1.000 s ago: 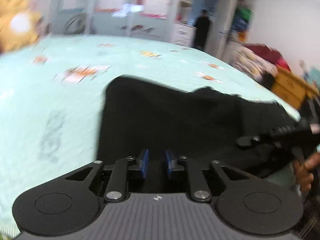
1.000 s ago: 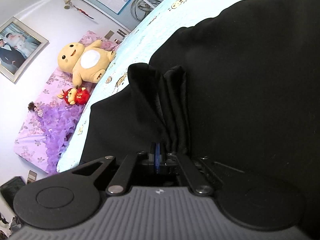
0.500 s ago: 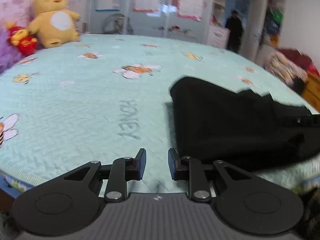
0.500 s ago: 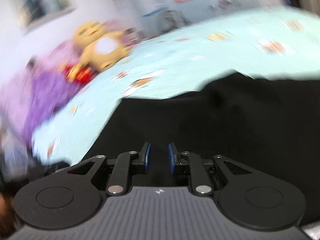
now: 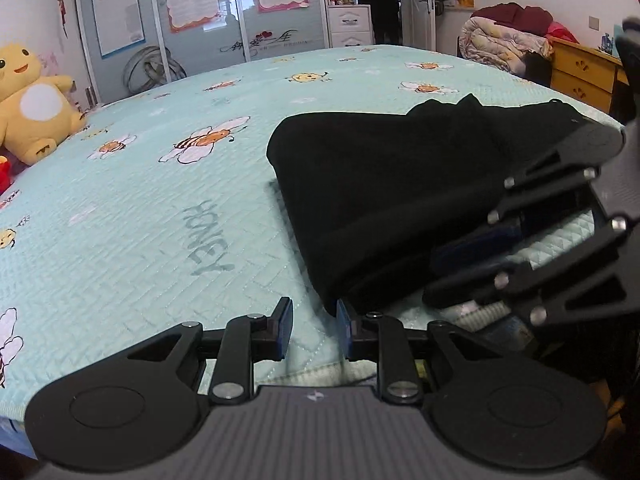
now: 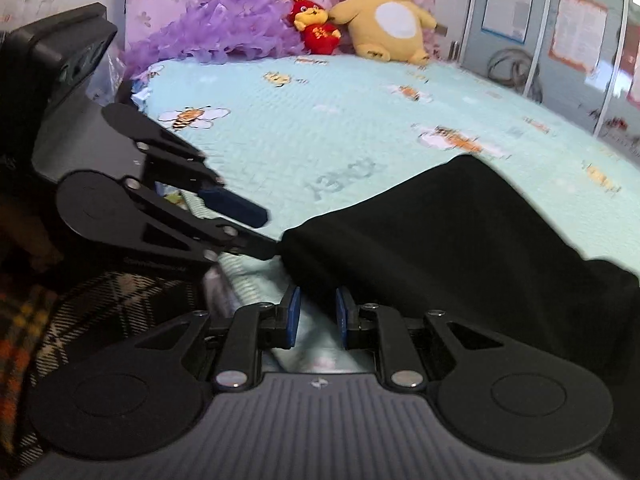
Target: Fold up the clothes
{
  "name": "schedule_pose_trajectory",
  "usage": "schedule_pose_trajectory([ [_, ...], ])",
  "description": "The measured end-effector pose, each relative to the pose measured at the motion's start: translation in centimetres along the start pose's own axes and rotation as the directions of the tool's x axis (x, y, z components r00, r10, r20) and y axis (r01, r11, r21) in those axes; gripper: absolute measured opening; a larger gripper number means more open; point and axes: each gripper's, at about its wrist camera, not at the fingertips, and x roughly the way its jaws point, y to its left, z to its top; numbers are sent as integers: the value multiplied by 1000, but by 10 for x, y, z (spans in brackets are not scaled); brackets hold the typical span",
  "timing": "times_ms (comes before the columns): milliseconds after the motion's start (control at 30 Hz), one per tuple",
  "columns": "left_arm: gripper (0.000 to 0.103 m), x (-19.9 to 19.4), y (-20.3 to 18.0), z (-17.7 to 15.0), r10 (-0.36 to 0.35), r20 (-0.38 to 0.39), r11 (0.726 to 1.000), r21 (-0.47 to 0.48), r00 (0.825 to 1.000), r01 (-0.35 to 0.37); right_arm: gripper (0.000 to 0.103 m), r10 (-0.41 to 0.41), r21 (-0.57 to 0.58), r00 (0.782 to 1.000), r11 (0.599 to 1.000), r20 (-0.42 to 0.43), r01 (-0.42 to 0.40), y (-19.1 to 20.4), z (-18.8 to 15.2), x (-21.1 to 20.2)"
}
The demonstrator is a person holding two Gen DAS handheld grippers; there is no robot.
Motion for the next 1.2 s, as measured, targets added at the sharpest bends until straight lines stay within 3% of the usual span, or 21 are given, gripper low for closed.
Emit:
schedule_pose_trajectory([
  [133, 31, 5, 2, 1, 1, -5, 1000, 11, 1000, -1, 19, -9, 17, 1000, 1000, -18, 10, 3, -7, 5],
  [400, 28, 8, -11, 4, 30, 26, 995, 93, 999, -32, 19, -14, 44, 1000, 999, 21, 13, 5, -13, 9],
  [500, 5, 8, -12, 5, -9, 43, 994, 112, 999, 4, 19, 2, 46, 1000, 999, 21, -3, 7, -15, 11],
  [800, 3, 4, -17, 7, 0, 56, 992, 128, 998, -7, 19, 45, 69, 995, 996, 90, -51, 3, -8, 23],
  [867, 3, 4, -18, 6, 6, 51, 992, 126, 999, -13, 7, 49, 74, 995, 996, 89, -56, 1, -5, 30],
  [933, 3, 5, -19, 5, 16, 47, 992, 122, 999, -22, 1, 55, 90, 994, 994, 99, -64, -3, -2, 36],
  [1067, 3, 9, -20, 5, 30, 30, 993, 117, 999, -33, 0, 40, 108, 992, 993, 121, -53, -6, -2, 44],
  [1200, 8, 14, -19, 7, 42, -4, 993, 114, 999, -41, 0, 81, 144, 989, 985, 121, -99, -11, -7, 39],
])
